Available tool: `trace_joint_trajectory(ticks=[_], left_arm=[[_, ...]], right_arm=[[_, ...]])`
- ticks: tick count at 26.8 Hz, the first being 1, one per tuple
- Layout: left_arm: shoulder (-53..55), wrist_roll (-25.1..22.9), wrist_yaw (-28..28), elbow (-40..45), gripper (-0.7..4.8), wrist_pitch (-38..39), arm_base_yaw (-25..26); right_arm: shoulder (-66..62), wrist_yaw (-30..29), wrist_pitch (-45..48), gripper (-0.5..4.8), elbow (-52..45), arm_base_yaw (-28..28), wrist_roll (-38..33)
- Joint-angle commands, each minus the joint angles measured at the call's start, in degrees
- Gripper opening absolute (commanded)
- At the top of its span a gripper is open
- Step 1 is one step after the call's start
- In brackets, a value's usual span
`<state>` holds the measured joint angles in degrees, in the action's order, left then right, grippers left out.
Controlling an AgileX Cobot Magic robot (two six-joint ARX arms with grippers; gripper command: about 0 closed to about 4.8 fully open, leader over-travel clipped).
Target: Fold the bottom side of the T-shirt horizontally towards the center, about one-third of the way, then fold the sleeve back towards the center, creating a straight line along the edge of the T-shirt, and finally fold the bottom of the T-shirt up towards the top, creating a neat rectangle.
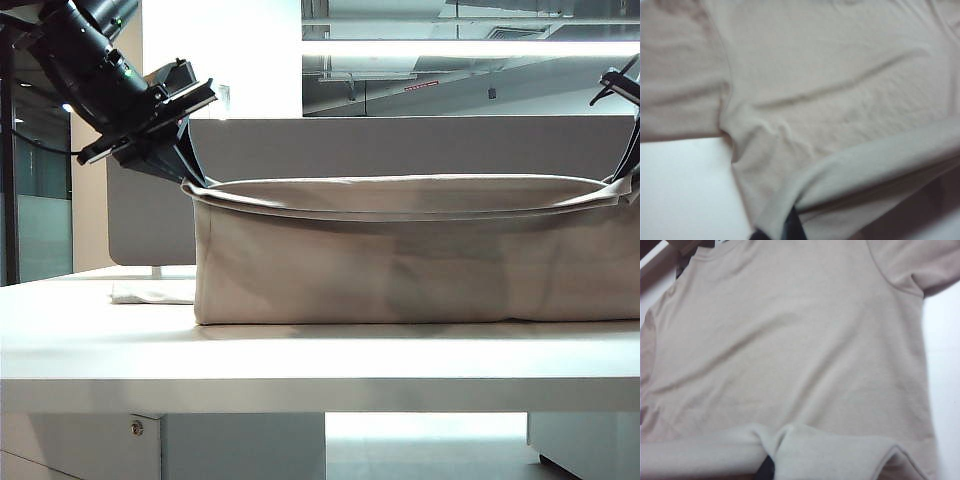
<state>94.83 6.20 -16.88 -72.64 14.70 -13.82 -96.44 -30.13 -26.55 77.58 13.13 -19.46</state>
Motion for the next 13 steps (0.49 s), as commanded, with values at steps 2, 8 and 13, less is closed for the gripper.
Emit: trace_joint_trajectory(ticks=[2,8,13], left_arm=[[1.4,-0.3,0.5,-0.1,-0.06,2.3,0.2],[3.2,-0.4,0.2,-0.1,-0.06,2.4,0.2],[3.5,-0.4,0.4,-0.1,-0.06,0.5,0.2]], right_arm=[[0.1,2.2,-0.9,-0.02,0.0,-0.1,1.1],[-0.7,3.3,-1.5,-0.02,0.0,-0.2,1.7],[-1.4,3.7,-0.6,-0.02,0.0,-0.2,1.7]])
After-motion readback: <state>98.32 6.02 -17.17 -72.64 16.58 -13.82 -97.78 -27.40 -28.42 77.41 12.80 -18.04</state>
